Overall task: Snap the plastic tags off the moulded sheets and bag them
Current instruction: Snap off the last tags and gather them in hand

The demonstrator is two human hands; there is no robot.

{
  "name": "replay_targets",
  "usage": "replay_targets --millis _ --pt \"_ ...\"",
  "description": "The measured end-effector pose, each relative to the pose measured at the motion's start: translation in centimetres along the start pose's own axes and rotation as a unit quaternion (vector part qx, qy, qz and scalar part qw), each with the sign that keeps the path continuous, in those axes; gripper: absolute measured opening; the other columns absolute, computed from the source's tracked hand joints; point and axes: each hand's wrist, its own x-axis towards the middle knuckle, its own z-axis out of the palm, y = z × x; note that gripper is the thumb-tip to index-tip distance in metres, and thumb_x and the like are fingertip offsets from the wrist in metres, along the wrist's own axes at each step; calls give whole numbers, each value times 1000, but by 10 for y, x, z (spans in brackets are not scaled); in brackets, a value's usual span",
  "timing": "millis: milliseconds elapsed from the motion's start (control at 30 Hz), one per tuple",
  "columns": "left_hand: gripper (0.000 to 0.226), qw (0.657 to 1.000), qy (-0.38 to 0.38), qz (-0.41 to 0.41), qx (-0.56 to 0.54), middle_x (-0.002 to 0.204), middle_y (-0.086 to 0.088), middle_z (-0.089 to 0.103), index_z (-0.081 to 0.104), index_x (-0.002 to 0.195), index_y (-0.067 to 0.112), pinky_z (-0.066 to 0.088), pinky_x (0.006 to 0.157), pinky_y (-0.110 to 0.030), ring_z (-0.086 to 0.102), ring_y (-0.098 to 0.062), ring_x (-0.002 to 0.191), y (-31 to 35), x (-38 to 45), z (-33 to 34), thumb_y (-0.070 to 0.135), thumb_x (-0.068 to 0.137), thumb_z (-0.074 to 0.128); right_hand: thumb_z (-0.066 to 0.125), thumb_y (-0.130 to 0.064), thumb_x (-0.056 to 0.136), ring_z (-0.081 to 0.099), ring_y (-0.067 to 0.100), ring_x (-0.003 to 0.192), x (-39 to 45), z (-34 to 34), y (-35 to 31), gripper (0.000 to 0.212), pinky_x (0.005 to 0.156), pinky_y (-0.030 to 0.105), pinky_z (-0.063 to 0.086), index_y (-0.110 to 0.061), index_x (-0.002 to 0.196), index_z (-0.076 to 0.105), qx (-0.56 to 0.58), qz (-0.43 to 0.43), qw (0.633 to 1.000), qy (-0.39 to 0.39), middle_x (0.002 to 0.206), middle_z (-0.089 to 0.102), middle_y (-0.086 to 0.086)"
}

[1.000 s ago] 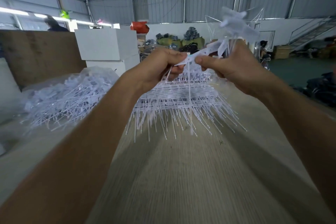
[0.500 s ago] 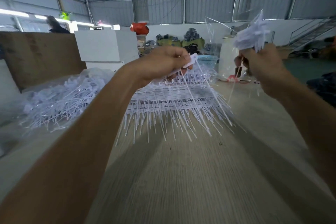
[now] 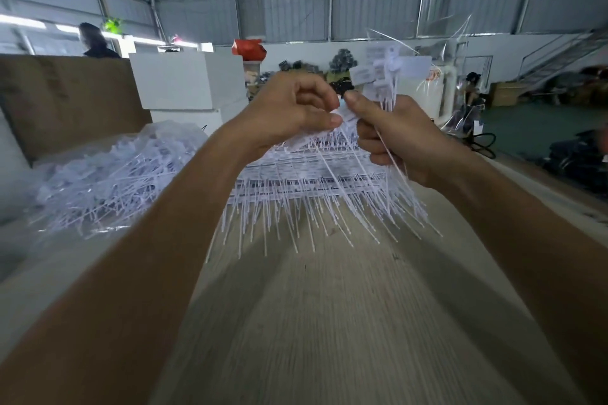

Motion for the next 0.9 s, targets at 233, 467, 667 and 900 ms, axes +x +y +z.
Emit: replay_targets --millis 233,467,667,900 --pt "15 988 -27 -68 -134 67 -1 61 64 85 16 50 57 -28 56 -15 57 -7 -2 12 22 99 63 59 -23 101 27 10 45 0 -3 -8 21 42 21 22 -18 82 58 14 -63 997 32 64 57 2" --pt "38 909 -123 -158 -364 54 5 32 55 91 7 15 44 -21 23 -7 43 -9 -3 -1 19 64 79 57 -11 98 53 -3 53 -6 2 -32 18 50 22 42 -22 86 54 -390 -248 886 23 62 54 -15" --pt "15 916 -192 -162 -313 58 5 30 65 70 16 13 47 -21 16 -9 48 -8 -7 -17 23 83 68 49 -4 101 58 1 61 2 -14 -25 19 47 26 48 -6 120 48 -381 -208 885 170 79 55 -11" --pt "27 968 -147 -130 -155 78 -3 57 66 119 1 32 54 -22 40 -10 59 -6 -7 -6 4 103 44 38 -35 109 41 0 40 5 -27 -13 33 44 18 39 -18 83 50 -164 -57 963 205 62 48 -3"
